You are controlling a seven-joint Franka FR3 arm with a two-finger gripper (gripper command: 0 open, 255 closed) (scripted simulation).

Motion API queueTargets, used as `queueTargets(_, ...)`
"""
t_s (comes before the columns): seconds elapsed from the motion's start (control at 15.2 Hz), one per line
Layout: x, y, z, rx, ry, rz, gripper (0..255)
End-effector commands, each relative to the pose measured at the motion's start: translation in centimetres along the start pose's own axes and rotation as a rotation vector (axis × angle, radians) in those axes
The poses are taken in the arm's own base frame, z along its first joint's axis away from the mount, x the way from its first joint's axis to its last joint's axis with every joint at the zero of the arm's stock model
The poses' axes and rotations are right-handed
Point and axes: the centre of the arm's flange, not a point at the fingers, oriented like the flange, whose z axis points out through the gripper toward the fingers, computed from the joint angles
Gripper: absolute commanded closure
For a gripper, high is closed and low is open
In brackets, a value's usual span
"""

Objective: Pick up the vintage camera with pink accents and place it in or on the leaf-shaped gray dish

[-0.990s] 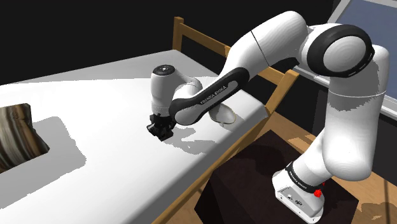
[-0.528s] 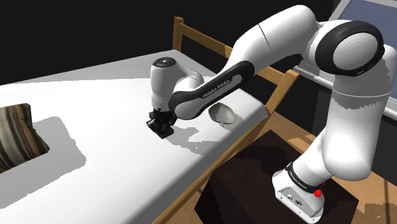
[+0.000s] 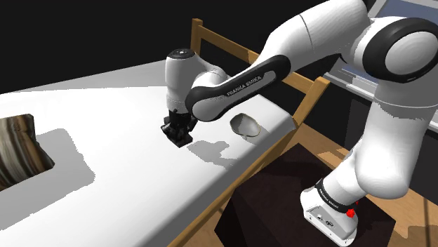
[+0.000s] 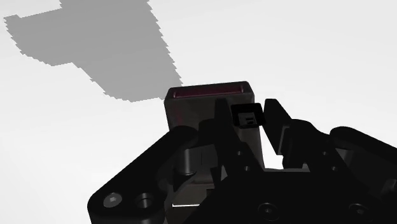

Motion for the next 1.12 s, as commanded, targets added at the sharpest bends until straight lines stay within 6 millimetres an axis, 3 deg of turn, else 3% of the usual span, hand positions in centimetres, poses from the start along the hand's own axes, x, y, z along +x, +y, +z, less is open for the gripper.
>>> queueTargets(0.0, 0.0, 0.0, -1.1, 0.0, 0.0, 0.0, 255)
queueTargets(0.53, 0.0, 0.1, -5.2, 0.0, 0.0, 0.0, 255)
queueTargets(1.06, -1.7, 10.5, -5.4, 0.0, 0.0, 0.0, 255)
